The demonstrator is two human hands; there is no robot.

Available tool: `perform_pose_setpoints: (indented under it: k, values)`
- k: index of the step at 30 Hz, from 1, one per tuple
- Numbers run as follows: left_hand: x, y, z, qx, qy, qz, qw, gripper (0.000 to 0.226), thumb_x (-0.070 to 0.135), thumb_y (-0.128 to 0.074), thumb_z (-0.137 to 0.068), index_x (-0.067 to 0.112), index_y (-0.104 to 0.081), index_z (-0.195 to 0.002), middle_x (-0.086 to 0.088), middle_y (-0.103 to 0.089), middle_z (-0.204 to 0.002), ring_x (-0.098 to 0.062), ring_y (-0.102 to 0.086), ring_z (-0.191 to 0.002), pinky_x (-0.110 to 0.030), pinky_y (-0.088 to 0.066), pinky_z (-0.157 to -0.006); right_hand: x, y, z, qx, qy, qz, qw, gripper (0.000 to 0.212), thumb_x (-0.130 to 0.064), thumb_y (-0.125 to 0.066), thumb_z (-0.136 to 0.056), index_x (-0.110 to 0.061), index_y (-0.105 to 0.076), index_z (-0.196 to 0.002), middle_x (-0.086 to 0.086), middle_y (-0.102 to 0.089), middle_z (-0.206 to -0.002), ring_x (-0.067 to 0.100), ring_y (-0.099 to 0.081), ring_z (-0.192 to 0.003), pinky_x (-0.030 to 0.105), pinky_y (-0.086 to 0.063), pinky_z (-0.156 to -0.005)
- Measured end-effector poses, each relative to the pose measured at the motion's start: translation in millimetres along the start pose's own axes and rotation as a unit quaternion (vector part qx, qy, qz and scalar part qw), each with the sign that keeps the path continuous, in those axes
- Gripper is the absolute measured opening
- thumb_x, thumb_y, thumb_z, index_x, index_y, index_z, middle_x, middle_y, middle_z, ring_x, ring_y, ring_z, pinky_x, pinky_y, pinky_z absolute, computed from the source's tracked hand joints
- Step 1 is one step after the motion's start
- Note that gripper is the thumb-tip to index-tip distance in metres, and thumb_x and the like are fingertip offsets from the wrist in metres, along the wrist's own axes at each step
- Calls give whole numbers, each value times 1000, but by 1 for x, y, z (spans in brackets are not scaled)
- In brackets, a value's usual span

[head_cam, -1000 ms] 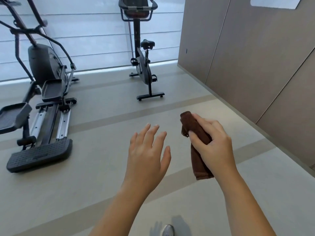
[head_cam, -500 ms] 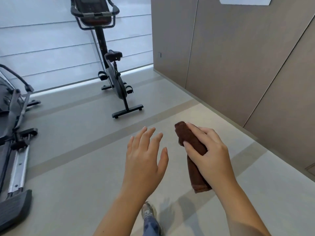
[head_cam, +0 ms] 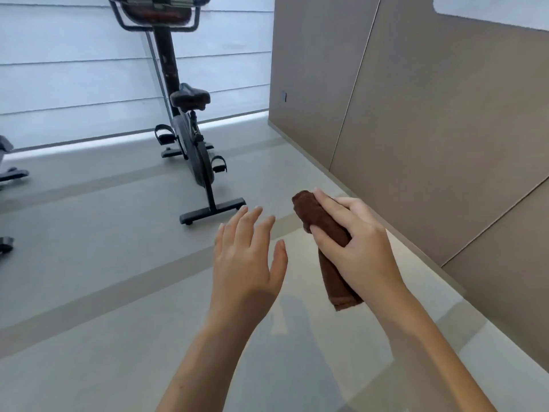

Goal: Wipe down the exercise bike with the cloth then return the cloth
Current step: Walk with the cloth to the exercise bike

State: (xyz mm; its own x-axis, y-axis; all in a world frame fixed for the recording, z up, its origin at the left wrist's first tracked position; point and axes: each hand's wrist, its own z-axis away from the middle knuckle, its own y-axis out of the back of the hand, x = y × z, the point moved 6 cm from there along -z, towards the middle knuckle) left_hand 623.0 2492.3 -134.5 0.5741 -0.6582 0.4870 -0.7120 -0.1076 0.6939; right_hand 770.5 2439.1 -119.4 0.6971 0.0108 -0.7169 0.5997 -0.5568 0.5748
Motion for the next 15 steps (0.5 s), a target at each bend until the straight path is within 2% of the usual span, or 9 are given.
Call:
perform_pose_setpoints:
  k: [5,7,10,15]
  values:
    - [-43,-30,-59,-6,8,-33,999,32,9,-66,-80,0,-60,-111,-19,-59,-120,-36,-48,-120,-56,-38,-97,30,-42,-76,-32,-28,-28,999,47,-27,-62,-85,-39,-49,-128,-13,-51,-110,-1,-51,-97,2,-40,-77]
    - [-62,-42,-86,0,15,-40,999,30,13,-61,-84,2,-60,-111,-18,-58,-121,-35,-48,-120,-56,-38,-97,43,-54,-111,-29,-27,-35,999,46,-26,-62,-85,-38,-50,-128,-11,-52,-108,-4,-50,-95,0,-39,-74]
    - [-87,-64,-133,7,17,-50,999,36,24,-46,-86,2,-61,-111,-17,-59,-120,-35,-49,-119,-56,-39,-96,63,-72,-171,-17,-23,-42,999,46,-24,-62,-84,-33,-52,-127,-5,-55,-108,1,-54,-94,0,-38,-73]
    - [-123,-105,-234,15,13,-69,997,33,18,-55,-82,2,-61,-110,-18,-59,-119,-37,-49,-118,-58,-41,-93,99,-101,-277,-11,-15,-73,997,45,-25,-62,-84,-33,-53,-126,-5,-55,-108,5,-55,-94,1,-40,-74]
